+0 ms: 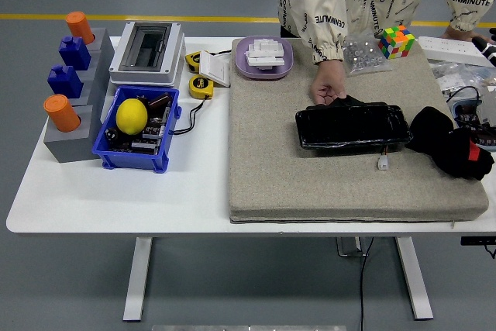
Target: Pick the rag up,wipe the panel,place it on the desk
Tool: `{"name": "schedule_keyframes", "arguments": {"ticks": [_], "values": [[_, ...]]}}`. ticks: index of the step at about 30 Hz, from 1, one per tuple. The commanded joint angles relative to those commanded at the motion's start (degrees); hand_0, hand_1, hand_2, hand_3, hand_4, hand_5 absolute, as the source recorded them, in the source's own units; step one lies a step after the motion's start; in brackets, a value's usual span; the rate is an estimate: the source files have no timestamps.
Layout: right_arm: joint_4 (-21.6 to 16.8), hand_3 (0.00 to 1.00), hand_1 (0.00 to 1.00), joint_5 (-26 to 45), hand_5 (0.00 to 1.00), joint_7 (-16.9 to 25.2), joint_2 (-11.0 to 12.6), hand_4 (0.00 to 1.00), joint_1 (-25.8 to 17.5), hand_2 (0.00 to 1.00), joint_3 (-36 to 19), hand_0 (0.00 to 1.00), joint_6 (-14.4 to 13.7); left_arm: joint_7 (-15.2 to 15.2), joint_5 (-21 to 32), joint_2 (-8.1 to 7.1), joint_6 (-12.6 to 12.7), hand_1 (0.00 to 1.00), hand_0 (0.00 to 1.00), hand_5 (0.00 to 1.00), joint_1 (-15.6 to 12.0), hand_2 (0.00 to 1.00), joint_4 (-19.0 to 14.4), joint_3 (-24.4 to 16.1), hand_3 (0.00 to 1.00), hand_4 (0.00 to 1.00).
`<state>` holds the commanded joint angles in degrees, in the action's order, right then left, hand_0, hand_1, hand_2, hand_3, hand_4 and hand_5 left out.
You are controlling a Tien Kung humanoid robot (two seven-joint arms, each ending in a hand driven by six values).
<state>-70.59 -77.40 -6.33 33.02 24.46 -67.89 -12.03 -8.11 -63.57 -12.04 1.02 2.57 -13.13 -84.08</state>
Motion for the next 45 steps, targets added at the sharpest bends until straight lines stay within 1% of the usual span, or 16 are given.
{"name": "schedule_keyframes", "arguments": {"ticks": [2,4,12,17,21,25,26,28,30,32,36,38,39,41,43,45], "values": [[0.03,0.796,0.781,-1.86,0.657,-0.20,0.11,0.998,0.15,0.831,0.35,0.829,0.30,0.00,0.00,0.00,0.00,0.642,0.608,0.441,0.01,0.655,0.00,-0.01,0.560,0.628],[0.17,0.806,0.792,-6.70,0.656,-0.72,0.38,0.998,0.64,0.838,1.49,0.840,1.30,0.00,0.05,-0.02,-0.01,0.642,0.608,0.441,0.06,0.655,-0.03,0.05,0.560,0.628],[0.97,0.815,0.797,-26.44,0.654,-1.65,0.73,0.998,1.65,0.847,4.29,0.844,3.55,0.00,0.19,-0.19,0.01,0.641,0.608,0.441,-0.04,0.655,0.02,0.41,0.560,0.628],[2.19,0.817,0.799,-37.04,0.652,-1.60,0.66,0.998,1.89,0.848,5.63,0.852,3.81,0.01,0.36,-0.21,0.00,0.641,0.607,0.441,-0.03,0.655,0.02,0.64,0.559,0.628],[3.65,0.819,0.797,-38.94,0.654,-1.68,-0.31,0.998,1.70,0.849,5.64,0.850,2.70,0.00,0.49,-0.26,-0.01,0.641,0.608,0.441,-0.10,0.655,0.05,0.85,0.561,0.628],[5.12,0.819,0.797,-39.49,0.654,-2.73,-2.24,0.998,1.02,0.849,4.56,0.850,0.30,0.01,0.55,-0.35,-0.02,0.641,0.608,0.441,-0.15,0.655,0.04,1.05,0.561,0.628],[5.31,0.819,0.797,-39.70,0.654,-3.54,-3.07,0.998,0.62,0.849,3.85,0.850,-0.24,0.02,0.55,-0.36,-0.03,0.641,0.608,0.441,-0.14,0.655,0.02,1.09,0.561,0.628],[5.41,0.817,0.794,-40.04,0.659,-4.59,-3.96,0.998,0.19,0.843,3.09,0.847,-0.81,0.02,0.57,-0.35,-0.03,0.642,0.607,0.441,-0.14,0.656,0.01,1.13,0.561,0.629],[5.33,0.817,0.794,-40.79,0.659,-6.29,-5.54,0.998,-0.52,0.843,1.78,0.847,-1.30,0.02,0.62,-0.30,-0.04,0.642,0.607,0.441,-0.16,0.656,0.01,1.15,0.561,0.629],[5.23,0.817,0.794,-41.18,0.659,-7.31,-6.29,0.998,-0.86,0.843,1.21,0.847,-1.56,0.02,0.62,-0.32,-0.05,0.642,0.607,0.441,-0.16,0.656,0.01,1.19,0.561,0.629],[4.52,0.811,0.790,-41.63,0.664,-11.49,-8.36,0.998,-1.93,0.837,-0.10,0.845,-2.63,0.02,0.50,-0.37,0.00,0.641,0.608,0.442,-0.18,0.655,0.05,1.04,0.561,0.629],[4.17,0.811,0.790,-41.14,0.664,-13.44,-9.43,0.998,-2.54,0.837,-0.87,0.845,-3.66,0.02,0.47,-0.36,-0.02,0.641,0.608,0.442,-0.17,0.655,0.02,0.98,0.561,0.629],[4.06,0.792,0.777,-40.76,0.669,-14.10,-9.91,0.998,-2.84,0.817,-1.20,0.838,-4.19,0.03,0.46,-0.36,-0.02,0.642,0.607,0.442,-0.16,0.655,0.00,0.94,0.561,0.629],[4.10,0.792,0.777,-39.99,0.669,-15.11,-11.08,0.998,-3.48,0.817,-1.64,0.838,-5.58,0.02,0.50,-0.30,-0.02,0.642,0.607,0.442,-0.18,0.655,0.01,0.96,0.561,0.629],[4.36,0.792,0.777,-39.82,0.669,-15.47,-11.75,0.998,-3.77,0.817,-1.75,0.838,-6.39,0.01,0.57,-0.26,-0.04,0.642,0.607,0.442,-0.18,0.655,0.02,1.01,0.561,0.629],[5.75,0.790,0.774,-39.12,0.667,-14.82,-12.66,0.998,-3.85,0.819,-1.57,0.839,-8.03,0.01,0.62,-0.21,-0.04,0.641,0.607,0.442,-0.20,0.655,0.00,1.03,0.560,0.628]]}}
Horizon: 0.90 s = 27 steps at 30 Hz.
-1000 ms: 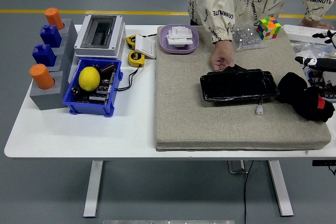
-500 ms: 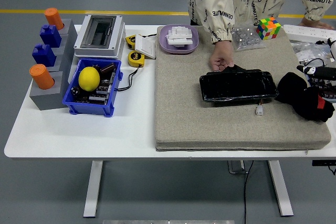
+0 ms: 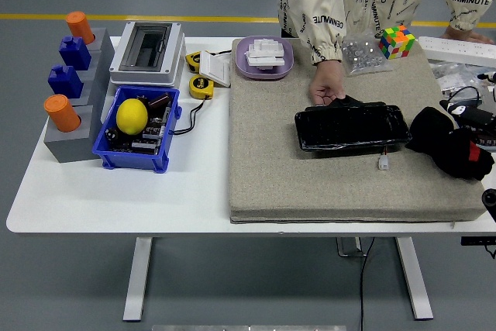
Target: Pick the rag up,wipe the panel,place it on the desk
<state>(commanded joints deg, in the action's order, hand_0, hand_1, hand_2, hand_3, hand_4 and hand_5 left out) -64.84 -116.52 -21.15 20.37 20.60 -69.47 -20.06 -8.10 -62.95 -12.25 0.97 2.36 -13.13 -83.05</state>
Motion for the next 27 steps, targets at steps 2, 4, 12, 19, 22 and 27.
{"name": "schedule_keyframes", "arguments": {"ticks": [2,4,12,19,22,27], "values": [[1.46,0.790,0.774,0.60,0.667,1.21,-0.30,0.998,0.26,0.819,0.46,0.839,-1.06,0.00,-0.03,0.01,0.00,0.641,0.607,0.442,-0.01,0.655,-0.01,-0.05,0.560,0.628],[3.28,0.790,0.774,1.41,0.667,2.96,-0.26,0.998,0.73,0.819,1.22,0.839,-2.22,0.02,-0.11,-0.01,0.02,0.641,0.607,0.442,0.01,0.655,-0.03,-0.16,0.560,0.628],[7.86,0.799,0.772,3.57,0.665,7.08,-0.86,0.998,1.89,0.819,2.17,0.838,-4.66,0.02,-0.08,0.09,0.01,0.641,0.607,0.443,-0.05,0.655,0.00,-0.19,0.560,0.629],[9.81,0.796,0.768,4.66,0.663,8.73,-1.42,0.998,1.67,0.817,2.21,0.834,-4.40,0.01,-0.05,0.21,0.01,0.641,0.607,0.440,-0.12,0.655,0.05,-0.35,0.560,0.628],[10.61,0.796,0.768,4.96,0.663,8.96,-1.64,0.998,1.70,0.817,2.86,0.834,-3.77,-0.01,0.00,0.27,-0.01,0.641,0.607,0.440,-0.16,0.655,0.09,-0.33,0.560,0.628],[12.20,0.775,0.760,5.47,0.665,9.05,-1.96,0.998,2.03,0.799,3.94,0.827,-2.70,0.00,0.01,0.33,-0.03,0.641,0.607,0.442,0.01,0.655,0.01,-0.27,0.560,0.628]]}}
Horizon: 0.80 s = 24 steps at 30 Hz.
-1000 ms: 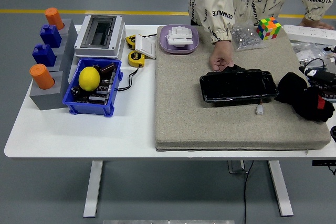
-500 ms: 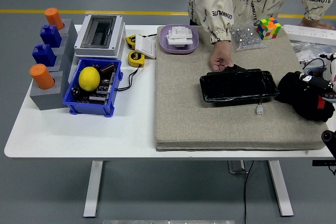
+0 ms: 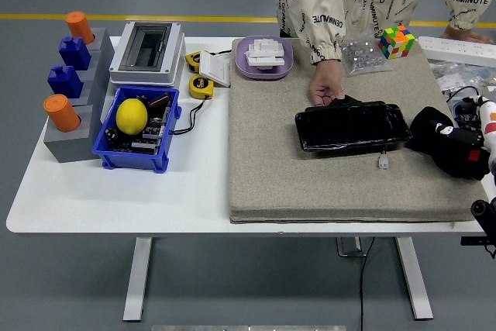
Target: Pick the rag up,wipe the panel,place it on the desk
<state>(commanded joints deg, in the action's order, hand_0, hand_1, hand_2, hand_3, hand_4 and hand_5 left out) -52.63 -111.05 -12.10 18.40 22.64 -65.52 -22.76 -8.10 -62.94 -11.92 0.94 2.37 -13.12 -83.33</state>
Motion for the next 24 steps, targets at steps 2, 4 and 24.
{"name": "schedule_keyframes", "arguments": {"ticks": [2,4,24], "values": [[0.88,0.775,0.760,0.19,0.665,0.07,-0.31,0.998,0.26,0.799,0.28,0.827,0.25,0.00,0.01,0.01,-0.01,0.641,0.607,0.442,0.04,0.655,-0.03,0.01,0.560,0.628],[1.60,0.773,0.760,0.31,0.668,0.12,-0.56,0.998,0.43,0.796,0.46,0.827,0.46,0.01,0.04,0.02,0.00,0.642,0.608,0.441,0.05,0.655,-0.02,0.04,0.560,0.628],[4.59,0.769,0.756,1.09,0.670,1.32,-1.43,0.998,0.82,0.795,2.80,0.825,-0.05,0.00,0.63,0.41,-0.03,0.641,0.608,0.441,0.09,0.655,0.09,0.44,0.560,0.628]]}}
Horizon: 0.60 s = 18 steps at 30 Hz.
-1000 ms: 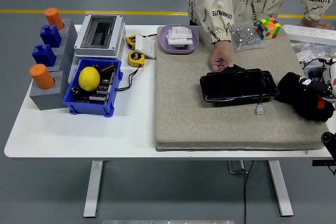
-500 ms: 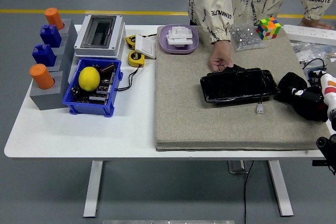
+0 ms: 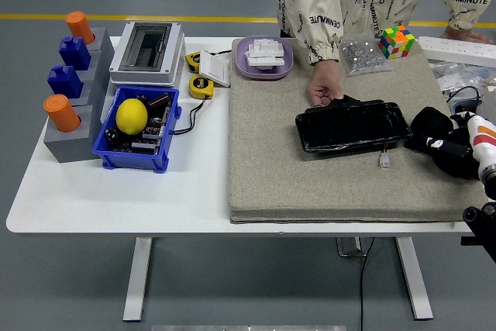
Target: Pick the rag up,wipe the panel,place it on the desk
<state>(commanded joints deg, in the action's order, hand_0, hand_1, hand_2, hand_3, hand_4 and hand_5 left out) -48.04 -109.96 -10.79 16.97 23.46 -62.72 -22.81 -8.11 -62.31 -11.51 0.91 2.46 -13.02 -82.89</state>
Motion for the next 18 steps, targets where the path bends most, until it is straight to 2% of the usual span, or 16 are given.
{"name": "schedule_keyframes", "arguments": {"ticks": [14,15,18], "values": [[3.90,0.764,0.751,2.03,0.667,2.00,-0.46,0.998,0.10,0.791,2.30,0.822,-2.18,-0.01,0.69,-0.24,-0.05,0.641,0.608,0.442,-0.20,0.655,0.07,1.11,0.562,0.628],[4.01,0.753,0.727,2.13,0.660,2.09,-0.52,0.998,0.16,0.775,2.43,0.781,-2.41,0.00,0.69,-0.27,-0.05,0.641,0.608,0.442,-0.20,0.655,0.07,1.12,0.561,0.629],[4.19,0.753,0.727,2.33,0.660,2.31,-0.80,0.998,0.46,0.775,2.93,0.781,-3.38,0.01,0.76,-0.28,-0.07,0.641,0.608,0.442,-0.16,0.655,0.04,1.27,0.561,0.629]]}}
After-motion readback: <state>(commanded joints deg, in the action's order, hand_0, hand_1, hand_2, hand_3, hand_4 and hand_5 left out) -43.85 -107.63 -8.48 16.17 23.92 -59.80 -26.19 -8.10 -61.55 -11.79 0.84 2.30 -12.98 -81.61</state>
